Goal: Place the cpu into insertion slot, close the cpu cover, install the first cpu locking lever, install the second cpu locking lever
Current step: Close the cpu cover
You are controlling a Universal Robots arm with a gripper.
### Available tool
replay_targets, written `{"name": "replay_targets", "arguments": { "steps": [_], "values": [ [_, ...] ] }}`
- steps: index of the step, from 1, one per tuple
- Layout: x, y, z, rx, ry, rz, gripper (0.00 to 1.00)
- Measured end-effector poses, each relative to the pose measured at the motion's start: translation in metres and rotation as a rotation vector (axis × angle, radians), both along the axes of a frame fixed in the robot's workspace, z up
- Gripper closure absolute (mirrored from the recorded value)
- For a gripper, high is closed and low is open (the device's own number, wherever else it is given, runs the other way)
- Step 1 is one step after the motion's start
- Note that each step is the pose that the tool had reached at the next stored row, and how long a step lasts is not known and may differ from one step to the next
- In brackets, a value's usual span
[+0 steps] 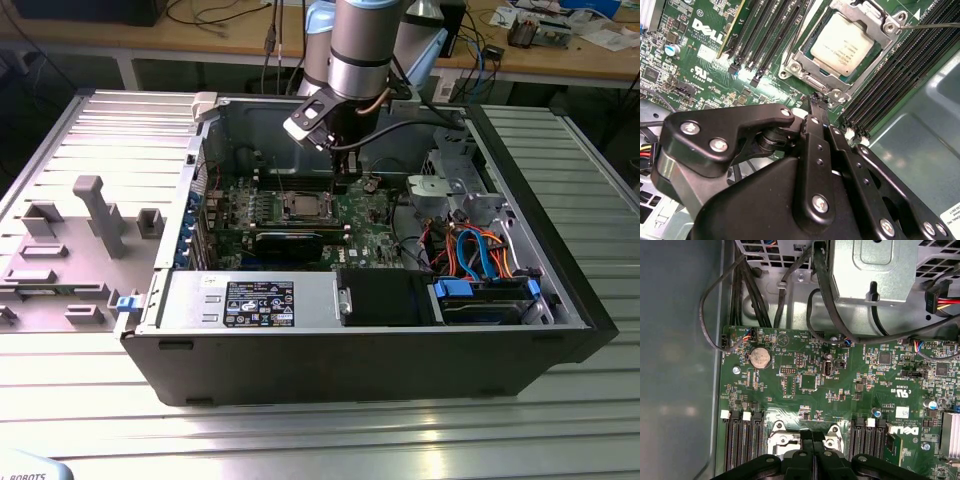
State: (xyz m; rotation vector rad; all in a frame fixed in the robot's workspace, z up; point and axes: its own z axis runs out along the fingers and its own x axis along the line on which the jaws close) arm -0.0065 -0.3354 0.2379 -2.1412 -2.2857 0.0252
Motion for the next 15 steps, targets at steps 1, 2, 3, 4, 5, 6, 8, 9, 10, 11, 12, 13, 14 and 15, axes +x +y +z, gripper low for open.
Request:
{"name": "replay_targets", "arguments": {
  "steps": [1,2,3,4,5,6,8,9,10,11,12,13,14,15],
  "values": [
    [-0.0004,0.0000,0.0000,-0.0001,0.0000,0.000,0.89],
    [-0.0012,0.0000,-0.0001,0.0000,0.0000,0.000,0.89],
    [-0.0023,0.0000,-0.0002,-0.0001,0.0000,0.000,0.89],
    [-0.0029,0.0000,-0.0003,-0.0001,0.0001,0.000,0.89],
    [-0.0030,0.0000,-0.0004,-0.0001,0.0001,0.000,0.89],
    [-0.0030,0.0000,-0.0004,-0.0001,0.0000,0.000,0.89],
    [-0.0030,0.0000,-0.0005,-0.0001,0.0000,0.000,0.89],
    [-0.0030,0.0000,-0.0005,-0.0001,0.0000,0.000,0.89],
    [-0.0030,0.0000,-0.0005,-0.0001,0.0000,0.000,0.89],
    [-0.0030,0.0000,-0.0006,-0.0001,0.0000,0.000,0.89],
    [-0.0031,0.0000,-0.0006,0.0000,0.0000,0.000,0.89],
    [-0.0034,0.0000,-0.0006,0.0000,0.0000,0.000,0.89],
    [-0.0039,0.0000,-0.0006,-0.0001,0.0000,0.000,0.89],
    [-0.0043,0.0000,-0.0006,-0.0001,0.0000,0.000,0.89]
  ]
}}
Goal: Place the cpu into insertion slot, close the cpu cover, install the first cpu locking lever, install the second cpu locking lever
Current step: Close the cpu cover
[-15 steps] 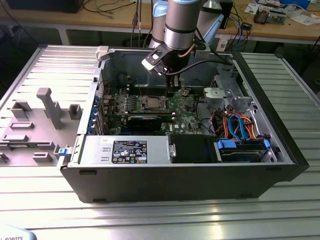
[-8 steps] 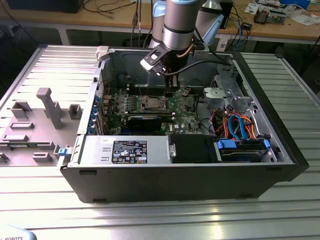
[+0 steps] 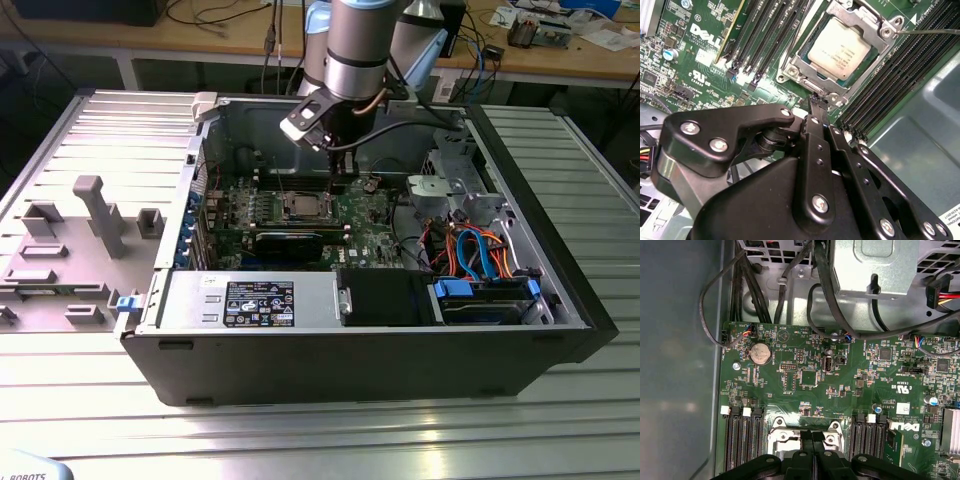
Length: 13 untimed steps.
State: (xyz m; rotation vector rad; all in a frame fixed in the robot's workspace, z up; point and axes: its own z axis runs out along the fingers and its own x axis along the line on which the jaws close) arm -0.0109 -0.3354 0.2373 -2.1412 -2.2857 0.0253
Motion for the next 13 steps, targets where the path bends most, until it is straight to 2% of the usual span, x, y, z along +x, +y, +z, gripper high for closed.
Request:
{"name": "replay_targets", "arguments": {
  "steps": [4,6,9,13],
  "values": [
    [-0.0024,-0.0004,-0.0008,0.0003,-0.0001,0.000,0.89],
    [-0.0069,-0.0028,-0.0014,0.0001,-0.0001,0.000,0.89],
    [-0.0104,-0.0039,-0.0021,-0.0002,0.0001,0.000,0.89],
    [-0.0104,-0.0039,-0.0024,0.0000,0.0000,0.000,0.89]
  ]
}}
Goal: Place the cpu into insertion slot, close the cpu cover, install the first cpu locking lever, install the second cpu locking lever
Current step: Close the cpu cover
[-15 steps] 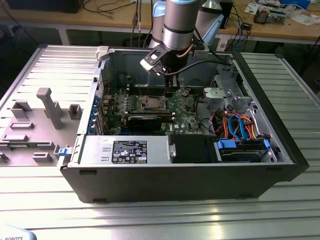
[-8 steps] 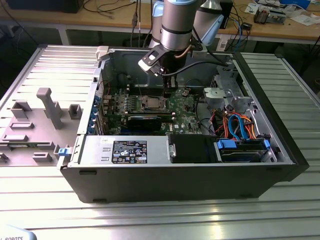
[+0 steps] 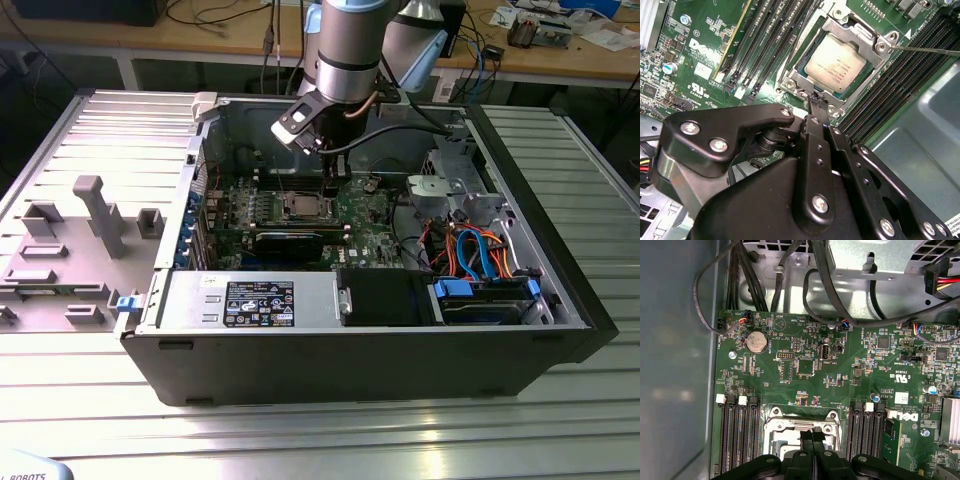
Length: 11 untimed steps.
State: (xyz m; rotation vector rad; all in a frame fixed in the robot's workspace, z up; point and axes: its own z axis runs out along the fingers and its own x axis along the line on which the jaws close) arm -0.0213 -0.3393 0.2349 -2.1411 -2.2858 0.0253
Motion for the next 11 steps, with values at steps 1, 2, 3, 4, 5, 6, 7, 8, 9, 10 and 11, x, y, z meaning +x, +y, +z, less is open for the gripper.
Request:
{"name": "replay_targets", "arguments": {
  "steps": [1,2,3,4,5,6,7,8,9,10,11],
  "values": [
    [0.0000,0.0000,0.0000,0.0001,0.0000,0.000,0.89],
    [0.0000,0.0000,0.0000,0.0000,0.0000,0.000,0.89],
    [0.0000,0.0000,-0.0001,0.0000,0.0000,0.000,0.89],
    [0.0000,0.0000,-0.0001,0.0001,0.0000,0.000,0.89],
    [0.0000,0.0000,-0.0001,0.0000,0.0000,0.000,0.89],
    [0.0000,0.0000,-0.0001,0.0000,0.0000,0.000,0.89],
    [0.0000,0.0000,-0.0001,0.0001,0.0000,0.000,0.89],
    [-0.0004,0.0000,-0.0001,0.0001,-0.0001,0.000,0.89],
    [-0.0012,0.0000,-0.0002,0.0002,-0.0001,0.000,0.89],
    [-0.0034,0.0001,-0.0003,0.0003,-0.0001,0.000,0.89],
    [-0.0042,0.0000,-0.0003,0.0003,-0.0001,0.000,0.89]
  ]
}}
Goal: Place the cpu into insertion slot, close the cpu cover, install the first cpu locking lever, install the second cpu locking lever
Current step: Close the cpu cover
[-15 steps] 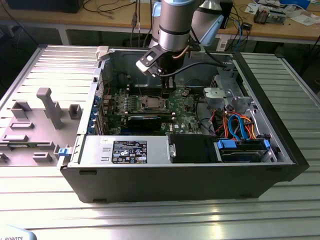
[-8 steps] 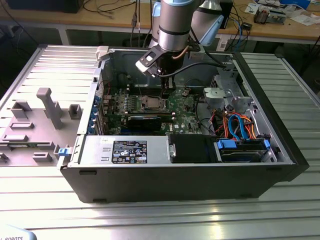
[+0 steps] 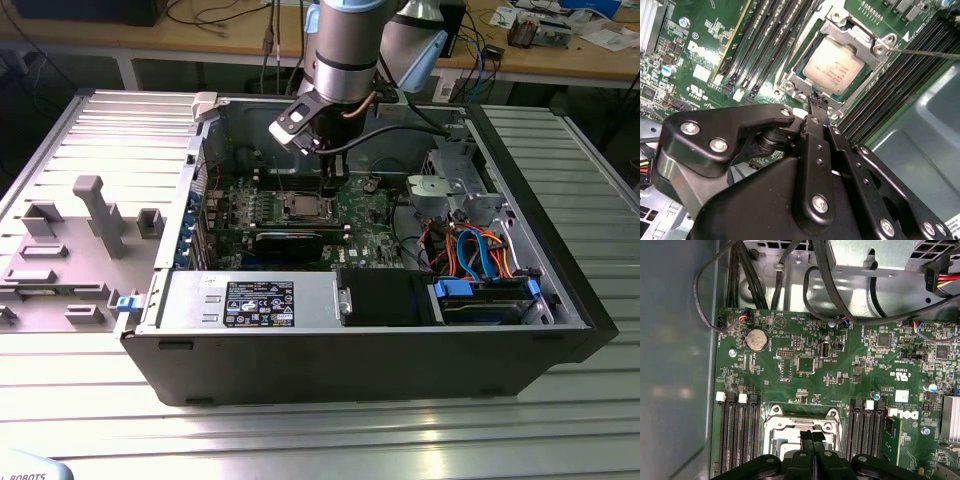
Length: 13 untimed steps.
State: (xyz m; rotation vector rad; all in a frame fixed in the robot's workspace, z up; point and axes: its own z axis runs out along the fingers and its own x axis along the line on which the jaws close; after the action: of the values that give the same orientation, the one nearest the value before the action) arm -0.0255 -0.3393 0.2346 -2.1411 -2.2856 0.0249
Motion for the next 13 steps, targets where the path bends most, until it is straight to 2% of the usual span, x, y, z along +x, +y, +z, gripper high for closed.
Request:
{"name": "replay_targets", "arguments": {
  "steps": [3,9,13],
  "values": [
    [-0.0046,0.0000,-0.0001,0.0000,0.0000,0.000,0.89],
    [-0.0234,0.0000,-0.0007,0.0000,0.0001,0.000,0.89],
    [-0.0347,0.0000,-0.0047,0.0001,0.0001,0.001,0.89]
  ]
}}
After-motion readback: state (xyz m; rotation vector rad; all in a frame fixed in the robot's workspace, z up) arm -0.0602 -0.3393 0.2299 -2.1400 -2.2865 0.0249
